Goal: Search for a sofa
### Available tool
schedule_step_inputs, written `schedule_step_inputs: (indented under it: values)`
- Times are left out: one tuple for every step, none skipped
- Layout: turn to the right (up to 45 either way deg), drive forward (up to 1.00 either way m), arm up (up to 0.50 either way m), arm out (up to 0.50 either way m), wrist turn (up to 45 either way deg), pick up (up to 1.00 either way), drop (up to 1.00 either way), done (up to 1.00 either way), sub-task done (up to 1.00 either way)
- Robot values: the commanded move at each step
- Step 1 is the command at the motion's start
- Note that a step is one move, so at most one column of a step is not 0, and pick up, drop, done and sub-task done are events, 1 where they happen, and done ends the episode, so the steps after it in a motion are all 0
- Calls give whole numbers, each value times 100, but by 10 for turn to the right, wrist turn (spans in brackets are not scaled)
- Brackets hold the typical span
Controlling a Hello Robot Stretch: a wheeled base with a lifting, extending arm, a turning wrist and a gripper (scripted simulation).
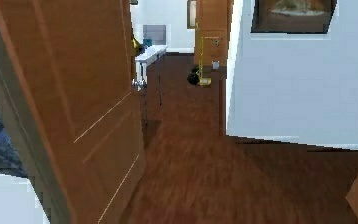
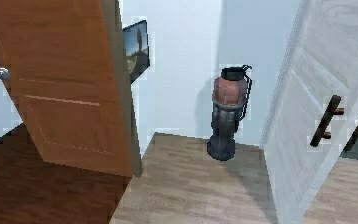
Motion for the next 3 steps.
schedule_step_inputs:
  values:
    - [30, 0, 0, 0, 0, 0, 0, 0, 0]
    - [0, 100, 0, 0, 0, 0, 0, 0, 0]
    - [0, 100, 0, 0, 0, 0, 0, 0, 0]
